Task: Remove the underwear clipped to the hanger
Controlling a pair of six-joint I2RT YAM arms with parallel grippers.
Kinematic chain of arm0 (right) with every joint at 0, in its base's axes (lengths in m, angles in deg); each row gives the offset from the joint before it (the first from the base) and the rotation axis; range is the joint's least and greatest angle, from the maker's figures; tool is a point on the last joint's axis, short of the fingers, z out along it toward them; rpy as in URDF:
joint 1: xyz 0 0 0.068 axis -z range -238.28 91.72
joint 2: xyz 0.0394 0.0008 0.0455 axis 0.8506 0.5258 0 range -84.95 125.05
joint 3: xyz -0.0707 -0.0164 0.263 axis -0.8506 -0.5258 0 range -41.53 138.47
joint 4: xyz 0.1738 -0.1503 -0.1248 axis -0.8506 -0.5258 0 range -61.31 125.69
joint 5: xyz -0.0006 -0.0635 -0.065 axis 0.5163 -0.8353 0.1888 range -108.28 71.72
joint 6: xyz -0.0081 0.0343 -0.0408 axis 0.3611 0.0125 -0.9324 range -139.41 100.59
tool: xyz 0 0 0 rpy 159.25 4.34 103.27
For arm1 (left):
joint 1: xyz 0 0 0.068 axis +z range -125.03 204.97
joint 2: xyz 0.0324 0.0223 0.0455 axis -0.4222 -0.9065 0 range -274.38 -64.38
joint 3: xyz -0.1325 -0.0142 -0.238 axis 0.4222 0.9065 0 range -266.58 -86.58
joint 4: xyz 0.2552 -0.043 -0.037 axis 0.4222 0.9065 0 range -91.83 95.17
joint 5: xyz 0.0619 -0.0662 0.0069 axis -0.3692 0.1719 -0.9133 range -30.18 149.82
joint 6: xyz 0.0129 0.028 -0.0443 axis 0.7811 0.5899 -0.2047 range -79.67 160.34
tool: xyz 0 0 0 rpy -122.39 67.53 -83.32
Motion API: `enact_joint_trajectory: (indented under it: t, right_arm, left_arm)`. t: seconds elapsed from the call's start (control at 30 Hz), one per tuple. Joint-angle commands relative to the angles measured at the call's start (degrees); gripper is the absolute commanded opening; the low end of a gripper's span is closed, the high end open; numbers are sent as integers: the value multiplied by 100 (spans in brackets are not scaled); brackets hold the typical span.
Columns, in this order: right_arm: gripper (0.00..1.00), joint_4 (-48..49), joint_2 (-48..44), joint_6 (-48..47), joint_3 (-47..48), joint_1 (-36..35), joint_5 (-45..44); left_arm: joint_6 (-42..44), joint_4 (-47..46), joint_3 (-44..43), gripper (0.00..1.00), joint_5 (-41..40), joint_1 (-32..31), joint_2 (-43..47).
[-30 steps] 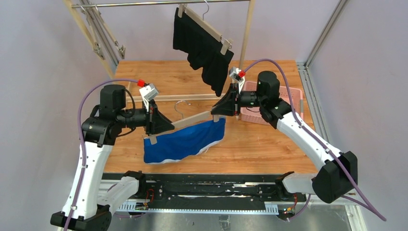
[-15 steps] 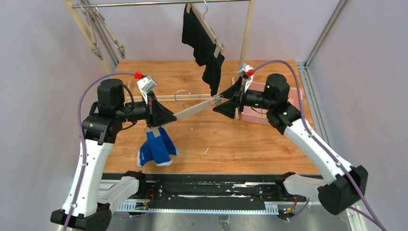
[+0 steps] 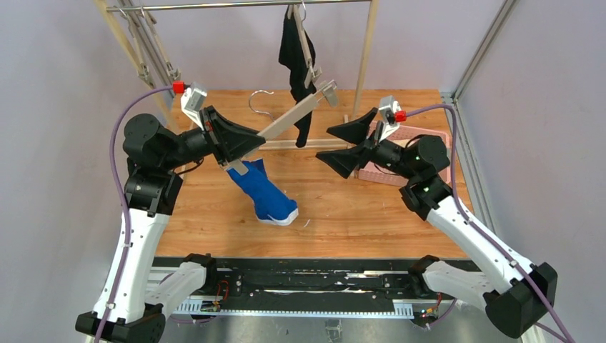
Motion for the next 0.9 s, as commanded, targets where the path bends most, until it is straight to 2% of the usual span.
enact_joint_trajectory:
  t: [0.0, 0.17, 0.43, 0.63, 0.87]
  right_arm:
    - [89, 1118, 216, 382, 92, -384, -281]
    - [89, 2446, 625, 690, 110, -570, -552]
    - [88, 4154, 1668, 1610, 866, -652, -469]
    - [87, 4358, 2012, 1762, 1251, -747, -382]
    - [87, 4217, 1979, 1717, 1194, -817, -246]
  left_arm:
    - [-827, -1454, -160, 0, -168, -67, 49]
    - [-998, -1866, -126, 0, -361, -262, 112]
    - [-1079, -1867, 110, 0, -467, -589, 268]
    - [-1125, -1867, 365, 0, -484, -683, 339]
    - [-1020, -1870, 479, 0, -636, -703, 317]
